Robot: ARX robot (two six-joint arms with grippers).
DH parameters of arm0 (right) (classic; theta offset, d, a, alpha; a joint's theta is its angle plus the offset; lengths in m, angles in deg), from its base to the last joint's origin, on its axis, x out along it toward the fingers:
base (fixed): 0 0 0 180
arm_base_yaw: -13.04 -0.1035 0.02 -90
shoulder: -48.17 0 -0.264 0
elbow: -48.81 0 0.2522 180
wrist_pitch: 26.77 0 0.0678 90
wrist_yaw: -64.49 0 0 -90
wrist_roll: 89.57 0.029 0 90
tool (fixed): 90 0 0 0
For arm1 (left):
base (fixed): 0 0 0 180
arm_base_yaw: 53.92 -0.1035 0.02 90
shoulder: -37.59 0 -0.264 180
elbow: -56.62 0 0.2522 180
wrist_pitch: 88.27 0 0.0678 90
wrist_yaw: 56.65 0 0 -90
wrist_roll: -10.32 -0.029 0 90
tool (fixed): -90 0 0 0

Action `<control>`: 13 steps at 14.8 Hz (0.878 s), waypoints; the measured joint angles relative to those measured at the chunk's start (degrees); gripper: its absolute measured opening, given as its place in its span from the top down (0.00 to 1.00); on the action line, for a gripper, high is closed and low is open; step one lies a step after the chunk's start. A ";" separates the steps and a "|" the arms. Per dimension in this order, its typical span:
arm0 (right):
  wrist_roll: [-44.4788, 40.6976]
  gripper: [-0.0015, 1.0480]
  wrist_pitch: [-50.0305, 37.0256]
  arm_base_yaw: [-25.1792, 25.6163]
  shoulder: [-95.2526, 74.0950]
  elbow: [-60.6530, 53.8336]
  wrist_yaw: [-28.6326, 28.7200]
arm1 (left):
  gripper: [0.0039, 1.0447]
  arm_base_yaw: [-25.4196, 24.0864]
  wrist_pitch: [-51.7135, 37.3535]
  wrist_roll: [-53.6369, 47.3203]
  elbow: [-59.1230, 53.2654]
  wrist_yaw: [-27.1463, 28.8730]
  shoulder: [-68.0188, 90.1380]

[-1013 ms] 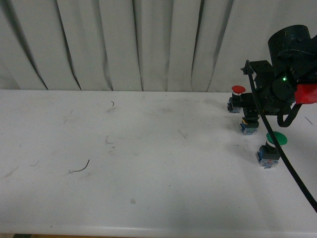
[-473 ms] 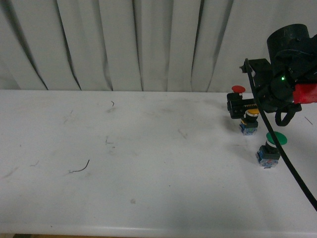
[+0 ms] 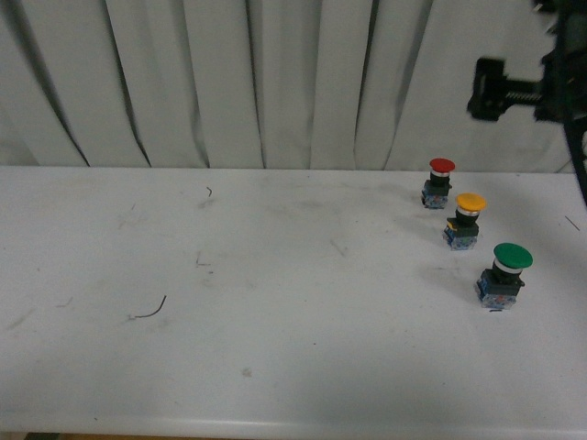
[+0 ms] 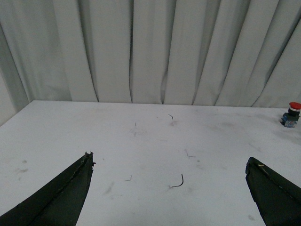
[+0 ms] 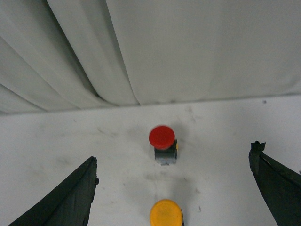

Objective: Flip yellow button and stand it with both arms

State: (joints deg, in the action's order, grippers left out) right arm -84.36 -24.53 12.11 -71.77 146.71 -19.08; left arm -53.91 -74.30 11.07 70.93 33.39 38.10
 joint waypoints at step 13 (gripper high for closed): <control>-4.92 0.98 -27.41 0.98 70.51 -73.99 -6.32 | 0.06 0.00 0.00 0.00 0.00 0.00 0.00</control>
State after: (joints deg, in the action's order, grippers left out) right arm -89.28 -51.94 13.10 -1.26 72.72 -25.39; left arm -53.91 -74.30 11.07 70.93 33.39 38.10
